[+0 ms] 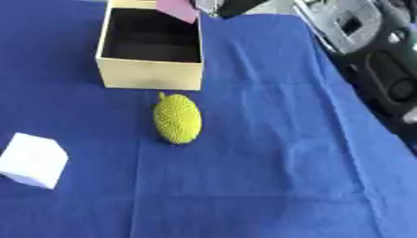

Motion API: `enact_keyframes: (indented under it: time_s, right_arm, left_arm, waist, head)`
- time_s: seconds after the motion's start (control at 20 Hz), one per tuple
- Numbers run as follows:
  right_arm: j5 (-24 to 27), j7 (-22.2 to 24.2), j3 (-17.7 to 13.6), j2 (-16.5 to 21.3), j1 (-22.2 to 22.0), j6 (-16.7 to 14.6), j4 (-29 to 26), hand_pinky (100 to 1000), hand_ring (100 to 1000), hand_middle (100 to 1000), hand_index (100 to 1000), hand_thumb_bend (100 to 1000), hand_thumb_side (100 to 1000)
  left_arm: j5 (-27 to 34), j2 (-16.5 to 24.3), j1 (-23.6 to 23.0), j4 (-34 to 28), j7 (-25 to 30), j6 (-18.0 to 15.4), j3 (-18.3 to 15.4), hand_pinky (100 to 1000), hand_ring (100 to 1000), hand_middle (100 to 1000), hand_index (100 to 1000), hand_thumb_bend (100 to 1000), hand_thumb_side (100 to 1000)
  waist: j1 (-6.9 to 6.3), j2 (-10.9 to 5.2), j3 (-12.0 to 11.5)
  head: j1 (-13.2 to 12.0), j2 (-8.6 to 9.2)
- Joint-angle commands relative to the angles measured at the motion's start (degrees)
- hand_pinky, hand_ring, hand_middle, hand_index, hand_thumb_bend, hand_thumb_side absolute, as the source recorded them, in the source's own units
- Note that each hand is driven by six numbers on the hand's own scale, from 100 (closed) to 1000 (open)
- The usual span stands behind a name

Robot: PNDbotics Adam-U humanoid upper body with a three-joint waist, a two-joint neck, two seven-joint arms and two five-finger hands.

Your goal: Pick up objects on the table and place them in the box.

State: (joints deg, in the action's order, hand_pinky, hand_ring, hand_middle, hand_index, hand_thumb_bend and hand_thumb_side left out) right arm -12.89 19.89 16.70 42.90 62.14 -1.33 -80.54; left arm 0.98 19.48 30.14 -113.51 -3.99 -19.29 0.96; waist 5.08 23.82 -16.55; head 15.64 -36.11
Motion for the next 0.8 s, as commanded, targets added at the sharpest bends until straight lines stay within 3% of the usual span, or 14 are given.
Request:
enact_keyframes:
  time_s: [0.05,0.3,0.7,0.8]
  right_arm:
    - [-1.5,-1.6,-1.6,-0.7,2.2,-2.1,3.9,806,478,236,785,100,255]
    - [-2.8,-2.0,-1.5,-2.0,2.4,-4.0,7.5,811,483,242,789,100,288]
    - [-4.3,0.0,-0.2,-2.7,1.1,-5.2,9.6,813,496,260,793,100,246]
    - [-5.4,0.1,-0.1,-2.8,0.7,-5.9,10.2,828,536,301,812,100,243]
  left_arm:
    - [0.6,0.3,1.3,-1.1,0.7,-0.2,0.3,846,724,640,785,100,583]
    - [1.1,0.1,1.7,-1.1,1.2,-0.2,0.4,846,725,640,785,100,585]
    - [1.4,-0.2,2.2,-1.1,1.7,0.1,0.5,847,726,641,785,100,586]
    - [1.4,-0.2,2.1,-1.1,1.7,0.1,0.3,847,726,641,785,100,587]
  waist:
    - [-0.05,-0.87,-0.8]
    - [0.42,-0.12,-2.1]
    - [1.02,0.68,-2.5]
    - [1.06,0.79,-2.6]
  head:
    - [1.0,1.32]
    - [1.2,1.78]
    - [0.6,1.97]
    - [0.6,2.17]
